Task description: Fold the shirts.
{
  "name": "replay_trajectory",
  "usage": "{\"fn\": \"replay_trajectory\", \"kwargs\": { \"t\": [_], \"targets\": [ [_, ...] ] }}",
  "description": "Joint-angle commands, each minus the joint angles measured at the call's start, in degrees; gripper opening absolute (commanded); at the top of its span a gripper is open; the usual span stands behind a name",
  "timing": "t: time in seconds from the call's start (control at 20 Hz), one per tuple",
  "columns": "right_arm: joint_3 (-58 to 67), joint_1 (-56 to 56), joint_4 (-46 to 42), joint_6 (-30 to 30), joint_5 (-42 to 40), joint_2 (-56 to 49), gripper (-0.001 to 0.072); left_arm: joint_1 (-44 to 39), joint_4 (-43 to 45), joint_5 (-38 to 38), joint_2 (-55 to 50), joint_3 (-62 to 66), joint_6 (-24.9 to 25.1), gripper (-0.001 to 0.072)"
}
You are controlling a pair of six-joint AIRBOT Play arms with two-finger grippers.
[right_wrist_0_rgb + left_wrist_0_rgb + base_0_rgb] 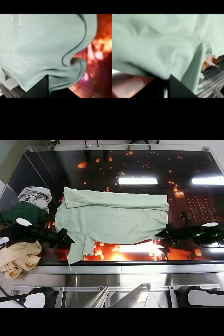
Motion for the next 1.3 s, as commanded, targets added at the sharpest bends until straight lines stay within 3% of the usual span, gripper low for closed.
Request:
{"fn": "replay_trajectory", "kwargs": {
  "t": [0.0,0.15,0.25,0.5,0.7,1.05,1.25],
  "targets": [
    [0.1,-2.6,-0.8,0.0,4.1,1.7,0.0021,-2.4,-0.4,-5.6,-4.4,5.7,1.8,0.0005],
    [0.1,-11.2,-8.7,3.7,9.2,4.5,0.0021,1.0,6.4,-8.9,-0.2,7.7,-5.0,0.0003],
    [0.0,-15.9,-10.6,4.1,11.8,5.9,0.0021,3.7,9.4,-12.5,3.3,7.0,-6.2,0.0016],
    [0.1,-17.8,-3.6,3.2,15.5,9.4,0.0021,5.8,7.1,-18.5,13.0,5.4,-5.7,0.0022],
    [1.6,-15.6,10.4,-0.7,13.8,12.5,0.0021,5.4,-3.8,-16.4,17.3,11.1,-3.6,0.0022],
    [16.3,-0.4,12.6,-0.7,-5.2,2.9,0.0021,-0.7,-4.2,-14.5,-3.9,39.5,-3.7,0.0020],
    [25.5,1.9,12.5,-0.7,-8.7,-8.3,0.0022,-3.3,-4.3,-15.1,-20.3,57.5,-3.9,0.0020]
  ]
}}
